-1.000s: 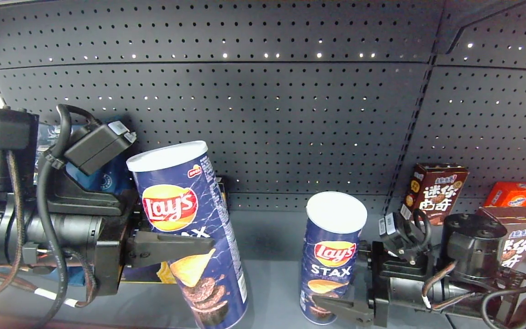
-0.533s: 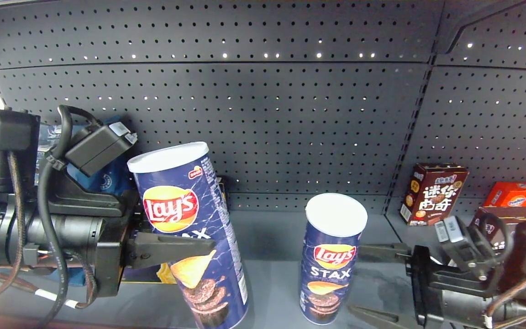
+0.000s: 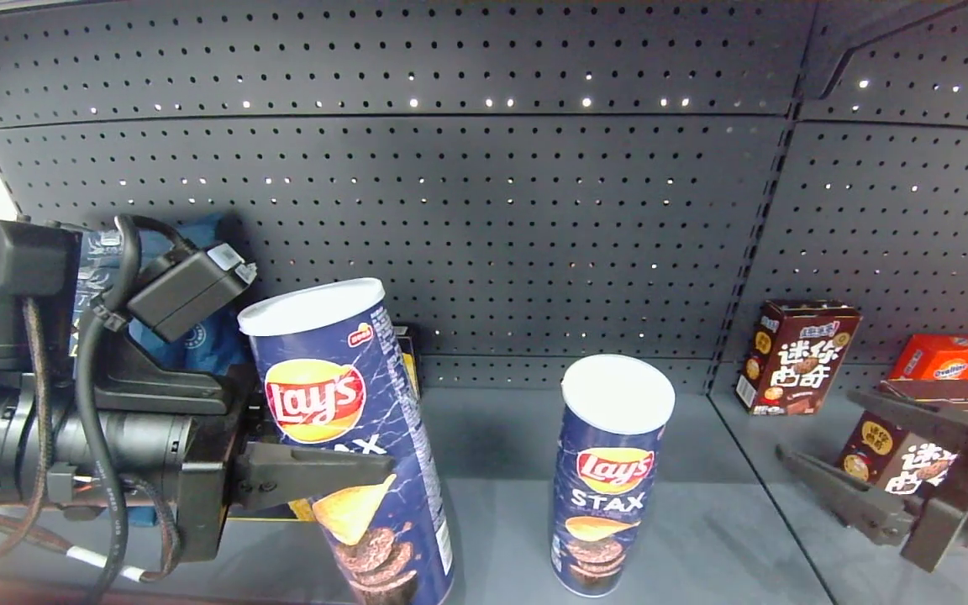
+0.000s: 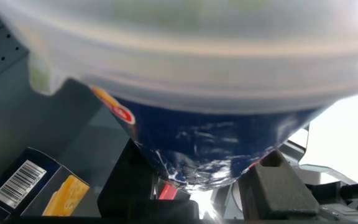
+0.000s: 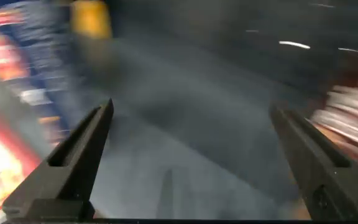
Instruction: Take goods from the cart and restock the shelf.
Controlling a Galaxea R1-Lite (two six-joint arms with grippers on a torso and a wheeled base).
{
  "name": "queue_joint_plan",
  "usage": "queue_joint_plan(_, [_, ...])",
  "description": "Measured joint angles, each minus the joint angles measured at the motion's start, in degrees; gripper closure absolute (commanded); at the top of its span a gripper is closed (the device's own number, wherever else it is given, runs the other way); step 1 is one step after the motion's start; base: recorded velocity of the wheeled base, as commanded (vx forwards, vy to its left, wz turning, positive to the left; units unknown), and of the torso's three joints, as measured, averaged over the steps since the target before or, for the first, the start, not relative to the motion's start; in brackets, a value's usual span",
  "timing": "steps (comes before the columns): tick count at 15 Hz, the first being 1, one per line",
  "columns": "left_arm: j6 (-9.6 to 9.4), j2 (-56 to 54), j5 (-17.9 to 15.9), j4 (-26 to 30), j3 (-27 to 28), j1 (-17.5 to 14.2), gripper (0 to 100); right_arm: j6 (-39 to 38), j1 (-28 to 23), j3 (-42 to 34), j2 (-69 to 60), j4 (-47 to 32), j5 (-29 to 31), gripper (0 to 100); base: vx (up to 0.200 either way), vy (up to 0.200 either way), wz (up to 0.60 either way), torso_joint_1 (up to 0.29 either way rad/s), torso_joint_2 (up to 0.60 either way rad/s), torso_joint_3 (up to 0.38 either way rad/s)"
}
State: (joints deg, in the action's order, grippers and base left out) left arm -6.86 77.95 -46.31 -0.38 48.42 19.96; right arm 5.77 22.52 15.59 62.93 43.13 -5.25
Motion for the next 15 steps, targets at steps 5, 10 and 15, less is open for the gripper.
queue_joint_plan(5, [0.0, -0.09, 0.04, -0.13, 0.63, 0.16, 100, 0.13, -2.57, -3.58, -17.35, -13.91, 12.31, 0, 0.0, 0.0, 0.0, 0.0, 0.0, 0.0])
queue_joint_plan(10, [-0.06, -0.16, 0.06, -0.13, 0.63, 0.46, 100, 0.06, -7.96, -7.66, -39.17, -31.81, 19.04, 0, 0.0, 0.0, 0.0, 0.0, 0.0, 0.0])
queue_joint_plan(15, [-0.16, -0.16, 0.2, -0.16, 0.77, 0.79, 100, -0.2, -14.36, -10.78, -54.59, -43.67, 20.38, 0, 0.0, 0.0, 0.0, 0.0, 0.0, 0.0])
